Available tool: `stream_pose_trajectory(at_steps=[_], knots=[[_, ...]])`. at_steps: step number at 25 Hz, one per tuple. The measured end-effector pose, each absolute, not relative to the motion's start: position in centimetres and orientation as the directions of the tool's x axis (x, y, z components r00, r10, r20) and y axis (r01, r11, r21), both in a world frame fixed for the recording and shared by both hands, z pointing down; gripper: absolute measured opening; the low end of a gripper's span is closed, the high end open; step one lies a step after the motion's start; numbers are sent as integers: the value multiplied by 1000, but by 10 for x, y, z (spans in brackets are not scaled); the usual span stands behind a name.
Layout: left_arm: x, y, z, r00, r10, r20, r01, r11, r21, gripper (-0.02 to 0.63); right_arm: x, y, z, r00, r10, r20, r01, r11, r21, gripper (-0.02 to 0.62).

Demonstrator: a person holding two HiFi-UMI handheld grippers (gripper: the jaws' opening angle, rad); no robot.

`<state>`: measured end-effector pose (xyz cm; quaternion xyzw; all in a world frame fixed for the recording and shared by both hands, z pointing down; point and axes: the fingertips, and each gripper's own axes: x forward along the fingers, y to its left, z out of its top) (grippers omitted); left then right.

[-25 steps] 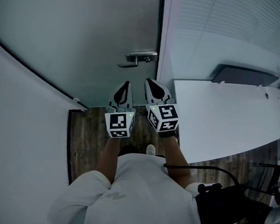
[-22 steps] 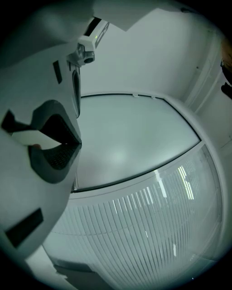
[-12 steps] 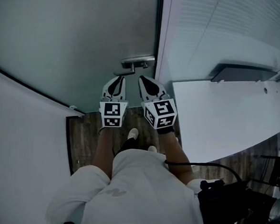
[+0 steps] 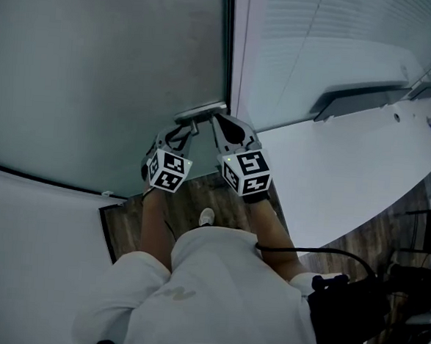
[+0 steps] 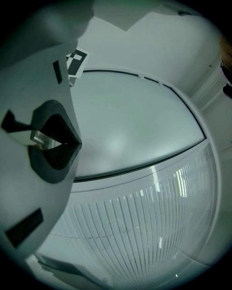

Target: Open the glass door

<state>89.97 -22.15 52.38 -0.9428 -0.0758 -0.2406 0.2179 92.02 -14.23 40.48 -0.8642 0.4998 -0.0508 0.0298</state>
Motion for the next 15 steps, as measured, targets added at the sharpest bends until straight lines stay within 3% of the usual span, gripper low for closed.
stream_pose_trajectory(at_steps=[7,15], knots=[[911,-223,574,740,72,669,480,-754,-449,103,942,-152,417,538,-838,91,-832,-545,-99,0],[909,-231,598,662,39,749,585,-650,-484,106,950,-161,433,563,-817,126,-811,-575,-110,0]])
